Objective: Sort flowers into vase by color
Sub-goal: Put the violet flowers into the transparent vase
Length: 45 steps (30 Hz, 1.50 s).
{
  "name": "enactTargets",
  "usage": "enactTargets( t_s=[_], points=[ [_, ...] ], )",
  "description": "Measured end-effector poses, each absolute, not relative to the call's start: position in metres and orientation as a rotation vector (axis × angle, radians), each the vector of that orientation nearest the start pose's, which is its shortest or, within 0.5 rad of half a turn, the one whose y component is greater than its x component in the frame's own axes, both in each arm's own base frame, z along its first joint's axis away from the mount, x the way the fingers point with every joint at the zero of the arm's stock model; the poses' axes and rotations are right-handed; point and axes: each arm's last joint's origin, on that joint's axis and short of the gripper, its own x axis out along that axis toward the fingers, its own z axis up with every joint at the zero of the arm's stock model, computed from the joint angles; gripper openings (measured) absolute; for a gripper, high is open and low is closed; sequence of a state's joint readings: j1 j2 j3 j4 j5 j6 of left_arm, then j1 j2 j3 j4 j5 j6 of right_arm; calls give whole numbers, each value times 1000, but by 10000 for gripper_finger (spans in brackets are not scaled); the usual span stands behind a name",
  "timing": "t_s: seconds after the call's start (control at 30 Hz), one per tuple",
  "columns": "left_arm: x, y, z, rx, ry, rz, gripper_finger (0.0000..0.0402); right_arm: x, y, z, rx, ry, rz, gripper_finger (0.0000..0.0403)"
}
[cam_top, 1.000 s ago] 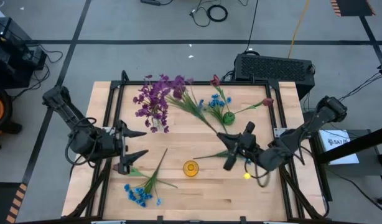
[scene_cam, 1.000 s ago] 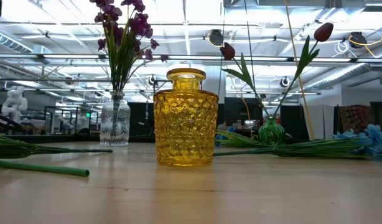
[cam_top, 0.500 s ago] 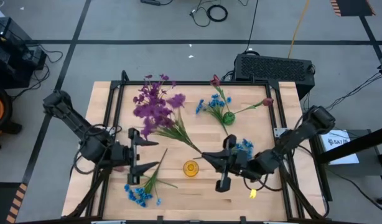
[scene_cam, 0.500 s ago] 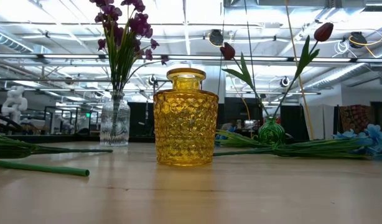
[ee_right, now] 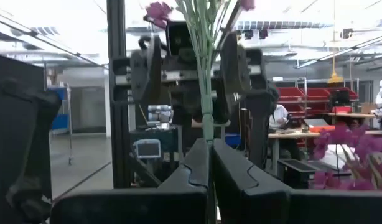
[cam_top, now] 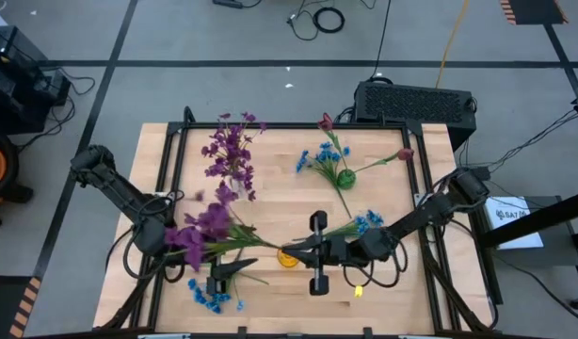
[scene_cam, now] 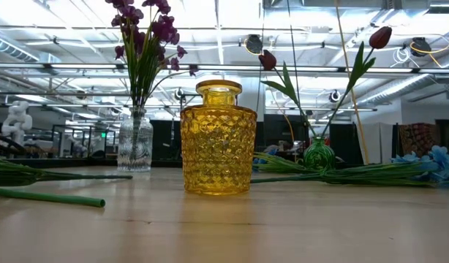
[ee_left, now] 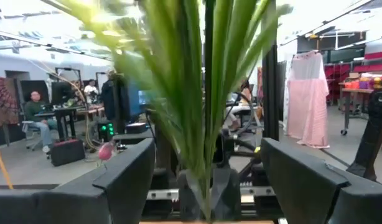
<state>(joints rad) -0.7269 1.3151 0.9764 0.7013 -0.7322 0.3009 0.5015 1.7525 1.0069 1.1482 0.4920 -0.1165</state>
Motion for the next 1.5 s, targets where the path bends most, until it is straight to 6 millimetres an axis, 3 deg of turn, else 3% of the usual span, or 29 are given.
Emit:
enactTargets(
  t_s=[0.43,0.67,1.1,1.37,1.5],
  points=[
    [227,-176,367,84,-267,49,296,343,162,267,38,-300,-35,0],
    [213,-179,376,57,-291,13,291,342,162,268,4,-303,-41,0],
    [206,-184,376,90,-274,-17,158,343,162,267,5,-295,-39,0],
    [211,-179,374,101,-261,9,118,343,162,266,-1,-291,-42,0],
    [210,-178,374,135,-251,10,77,343,162,266,-2,-288,-47,0]
  ],
)
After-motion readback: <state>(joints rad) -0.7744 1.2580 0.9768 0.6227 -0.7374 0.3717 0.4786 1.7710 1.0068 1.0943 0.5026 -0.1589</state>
